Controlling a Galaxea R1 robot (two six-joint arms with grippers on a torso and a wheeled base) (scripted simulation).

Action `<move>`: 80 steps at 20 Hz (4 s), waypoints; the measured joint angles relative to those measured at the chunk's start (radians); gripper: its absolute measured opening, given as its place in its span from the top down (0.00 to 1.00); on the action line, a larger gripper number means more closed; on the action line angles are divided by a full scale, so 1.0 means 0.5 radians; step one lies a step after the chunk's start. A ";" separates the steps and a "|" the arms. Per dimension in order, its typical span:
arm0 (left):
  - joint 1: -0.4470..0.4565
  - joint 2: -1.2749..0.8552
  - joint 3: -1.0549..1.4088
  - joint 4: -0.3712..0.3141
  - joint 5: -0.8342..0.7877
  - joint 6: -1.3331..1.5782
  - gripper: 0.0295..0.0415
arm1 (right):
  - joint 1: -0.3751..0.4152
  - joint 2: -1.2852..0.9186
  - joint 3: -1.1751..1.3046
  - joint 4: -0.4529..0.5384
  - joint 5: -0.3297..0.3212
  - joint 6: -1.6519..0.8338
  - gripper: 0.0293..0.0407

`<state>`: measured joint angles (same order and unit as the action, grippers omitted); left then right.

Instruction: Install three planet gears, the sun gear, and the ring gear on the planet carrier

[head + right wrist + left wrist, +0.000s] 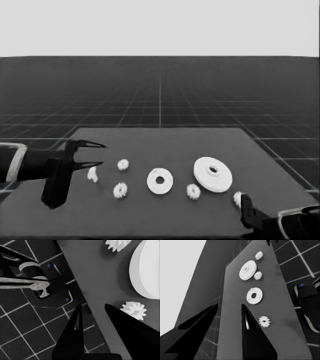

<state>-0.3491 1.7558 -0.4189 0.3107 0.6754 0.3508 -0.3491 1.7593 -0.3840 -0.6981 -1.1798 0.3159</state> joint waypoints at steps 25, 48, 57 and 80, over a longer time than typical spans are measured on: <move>0.970 2.017 -3.187 -0.192 1.331 -2.247 0.55 | -0.011 0.000 -0.006 0.001 0.000 0.000 0.19; 0.655 2.480 -2.764 -0.336 1.669 -3.080 0.86 | -0.011 0.000 -0.006 0.001 0.000 0.000 0.19; 0.890 2.658 -3.044 -0.128 1.566 -3.007 0.86 | -0.011 0.000 -0.006 0.001 -0.001 0.000 0.19; 0.667 2.605 -2.875 -0.321 1.670 -3.102 0.25 | -0.011 0.000 -0.006 0.001 -0.001 0.000 0.19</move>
<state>-0.0158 3.0583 -1.8566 0.1502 1.5103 -1.2003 -0.3547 1.7592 -0.3868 -0.6977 -1.1801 0.3159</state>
